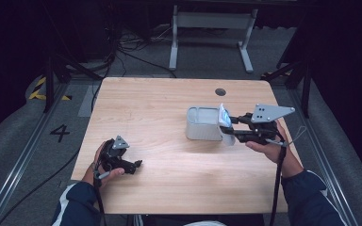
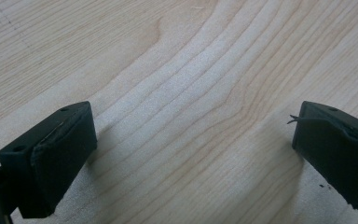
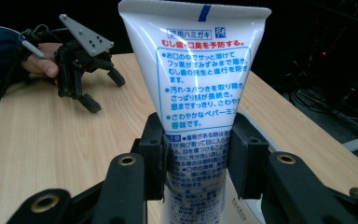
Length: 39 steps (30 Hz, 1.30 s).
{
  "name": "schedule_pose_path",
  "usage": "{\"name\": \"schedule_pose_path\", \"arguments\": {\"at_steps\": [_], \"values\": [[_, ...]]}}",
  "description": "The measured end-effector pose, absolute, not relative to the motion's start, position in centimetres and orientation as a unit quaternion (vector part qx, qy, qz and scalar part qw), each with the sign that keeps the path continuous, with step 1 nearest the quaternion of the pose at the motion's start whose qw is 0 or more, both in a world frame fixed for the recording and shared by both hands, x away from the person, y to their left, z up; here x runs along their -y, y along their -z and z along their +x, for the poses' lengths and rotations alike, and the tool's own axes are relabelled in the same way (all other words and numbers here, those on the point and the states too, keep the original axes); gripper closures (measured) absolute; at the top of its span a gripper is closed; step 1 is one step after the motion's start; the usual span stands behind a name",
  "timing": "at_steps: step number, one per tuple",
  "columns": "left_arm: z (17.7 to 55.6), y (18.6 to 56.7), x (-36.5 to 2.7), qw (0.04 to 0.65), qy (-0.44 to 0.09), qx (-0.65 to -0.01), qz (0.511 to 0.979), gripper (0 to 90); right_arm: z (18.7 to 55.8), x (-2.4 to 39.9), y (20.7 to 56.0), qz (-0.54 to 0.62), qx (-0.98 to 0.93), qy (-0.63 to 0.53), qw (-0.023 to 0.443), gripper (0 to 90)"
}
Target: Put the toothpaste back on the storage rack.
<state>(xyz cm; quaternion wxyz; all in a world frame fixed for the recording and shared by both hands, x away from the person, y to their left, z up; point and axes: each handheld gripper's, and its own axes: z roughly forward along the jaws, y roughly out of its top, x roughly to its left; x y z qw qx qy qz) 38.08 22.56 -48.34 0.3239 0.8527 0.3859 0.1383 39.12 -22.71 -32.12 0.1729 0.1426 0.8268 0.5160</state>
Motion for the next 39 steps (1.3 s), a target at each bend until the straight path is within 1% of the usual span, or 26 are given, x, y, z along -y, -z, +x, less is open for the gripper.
{"name": "schedule_pose_path", "arguments": {"at_steps": [9, 25, 30, 35, 39], "values": [[38.1, 48.3, -22.6, 0.324, -0.139, -0.386, 0.853, 0.1, 40.0, 22.2, 30.7, 0.144, -0.821, -0.521, 0.183, 63.5], [38.1, 48.3, -22.6, 0.324, -0.138, -0.386, 0.853, 0.1, 42.1, 21.6, 30.1, 0.162, -0.815, -0.524, 0.187, 63.5], [38.1, 48.3, -22.6, 0.324, -0.138, -0.386, 0.853, 0.1, 42.9, 20.9, 29.9, 0.163, -0.817, -0.519, 0.192, 63.5], [38.1, 48.3, -22.6, 0.324, -0.138, -0.386, 0.853, 0.1, 43.8, 20.4, 29.8, 0.169, -0.812, -0.526, 0.185, 63.5], [38.1, 48.3, -22.6, 0.324, -0.138, -0.386, 0.853, 0.1, 44.4, 19.9, 29.8, 0.172, -0.814, -0.52, 0.192, 63.5]]}}
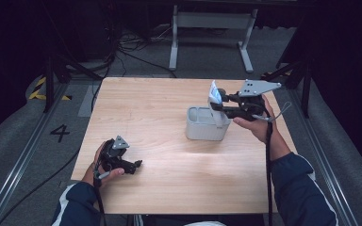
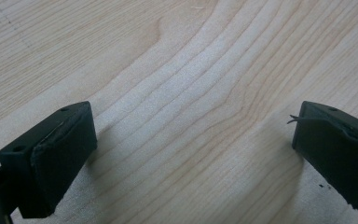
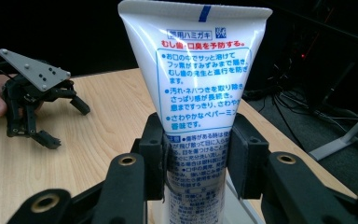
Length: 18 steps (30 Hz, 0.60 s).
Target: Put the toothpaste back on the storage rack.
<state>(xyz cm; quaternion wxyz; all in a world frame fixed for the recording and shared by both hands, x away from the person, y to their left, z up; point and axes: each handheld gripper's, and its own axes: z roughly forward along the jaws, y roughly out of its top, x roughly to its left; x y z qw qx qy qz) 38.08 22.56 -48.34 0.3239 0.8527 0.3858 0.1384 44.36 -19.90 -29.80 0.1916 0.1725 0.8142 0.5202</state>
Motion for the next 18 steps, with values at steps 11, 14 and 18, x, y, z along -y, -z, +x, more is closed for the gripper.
{"name": "schedule_pose_path", "arguments": {"at_steps": [11, 14, 18], "values": [[38.0, 48.3, -22.6, 0.324, -0.137, -0.387, 0.852, 0.1, 45.3, 19.0, 29.6, 0.175, -0.813, -0.519, 0.196, 63.3], [38.0, 48.3, -22.6, 0.324, -0.138, -0.387, 0.852, 0.1, 45.6, 18.9, 29.6, 0.176, -0.813, -0.518, 0.197, 63.2], [38.1, 48.3, -22.6, 0.324, -0.139, -0.386, 0.853, 0.1, 45.9, 18.7, 29.8, 0.178, -0.814, -0.517, 0.196, 63.2]]}}
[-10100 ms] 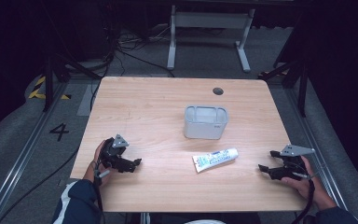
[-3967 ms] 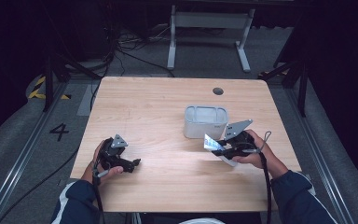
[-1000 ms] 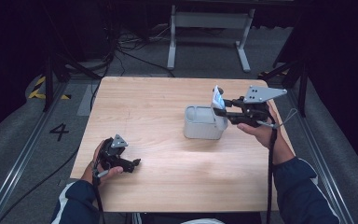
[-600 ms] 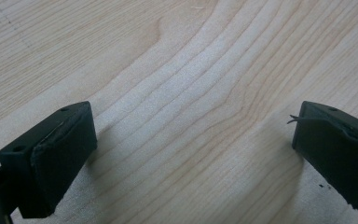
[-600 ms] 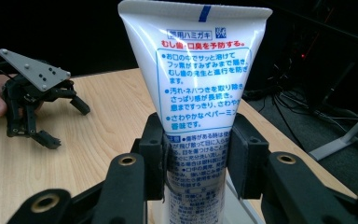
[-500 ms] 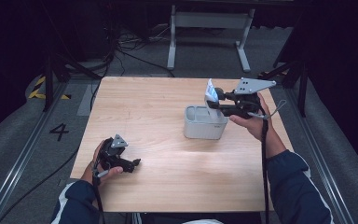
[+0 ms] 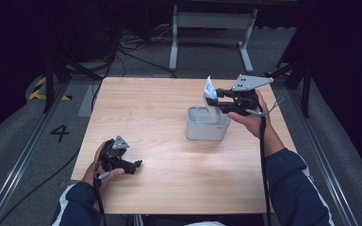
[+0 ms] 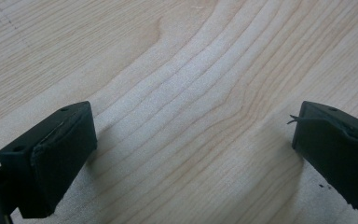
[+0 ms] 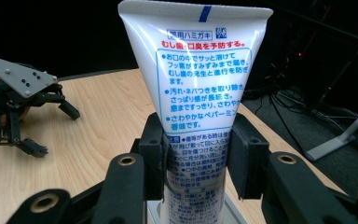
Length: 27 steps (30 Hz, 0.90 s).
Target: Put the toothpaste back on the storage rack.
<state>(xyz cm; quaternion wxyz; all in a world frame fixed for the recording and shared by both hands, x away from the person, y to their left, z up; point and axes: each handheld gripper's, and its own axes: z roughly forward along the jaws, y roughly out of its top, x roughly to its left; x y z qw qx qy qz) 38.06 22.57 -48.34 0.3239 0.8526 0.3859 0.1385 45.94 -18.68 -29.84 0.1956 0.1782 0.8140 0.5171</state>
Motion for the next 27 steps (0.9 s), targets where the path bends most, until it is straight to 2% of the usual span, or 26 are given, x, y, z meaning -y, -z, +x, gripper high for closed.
{"name": "schedule_pose_path", "arguments": {"at_steps": [27], "values": [[38.1, 48.3, -22.6, 0.324, -0.138, -0.386, 0.853, 0.1, 48.2, 18.2, 33.6, 0.203, -0.826, -0.495, 0.177, 62.5]]}}
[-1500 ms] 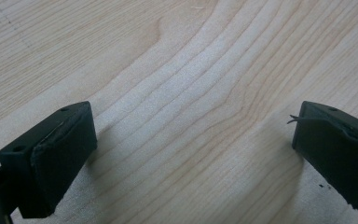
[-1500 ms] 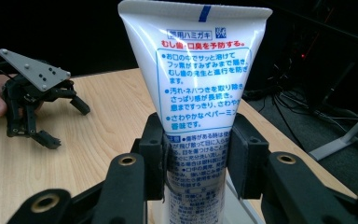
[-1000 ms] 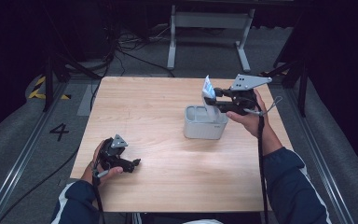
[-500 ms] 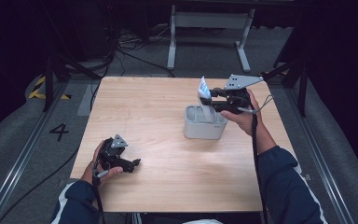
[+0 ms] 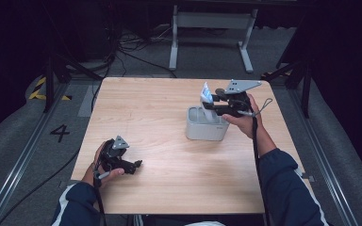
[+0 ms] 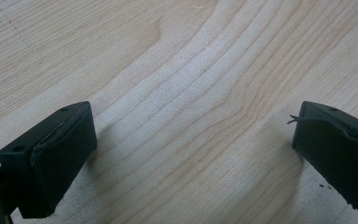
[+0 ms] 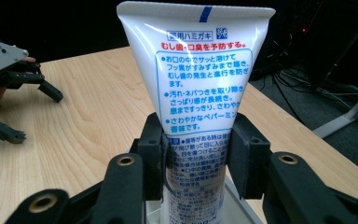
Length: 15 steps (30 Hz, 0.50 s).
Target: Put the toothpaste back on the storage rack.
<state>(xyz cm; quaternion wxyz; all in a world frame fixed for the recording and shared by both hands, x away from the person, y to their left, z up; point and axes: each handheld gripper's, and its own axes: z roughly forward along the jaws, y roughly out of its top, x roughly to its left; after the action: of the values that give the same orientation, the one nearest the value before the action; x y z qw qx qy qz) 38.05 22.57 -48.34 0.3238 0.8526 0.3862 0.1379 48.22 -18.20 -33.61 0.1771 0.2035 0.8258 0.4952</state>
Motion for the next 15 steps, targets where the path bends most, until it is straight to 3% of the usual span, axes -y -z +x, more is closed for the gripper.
{"name": "schedule_pose_path", "arguments": {"at_steps": [15], "values": [[38.1, 48.3, -22.6, 0.324, -0.139, -0.386, 0.853, 0.1, 48.2, 18.7, 36.4, 0.211, -0.84, -0.47, 0.172, 62.0]]}}
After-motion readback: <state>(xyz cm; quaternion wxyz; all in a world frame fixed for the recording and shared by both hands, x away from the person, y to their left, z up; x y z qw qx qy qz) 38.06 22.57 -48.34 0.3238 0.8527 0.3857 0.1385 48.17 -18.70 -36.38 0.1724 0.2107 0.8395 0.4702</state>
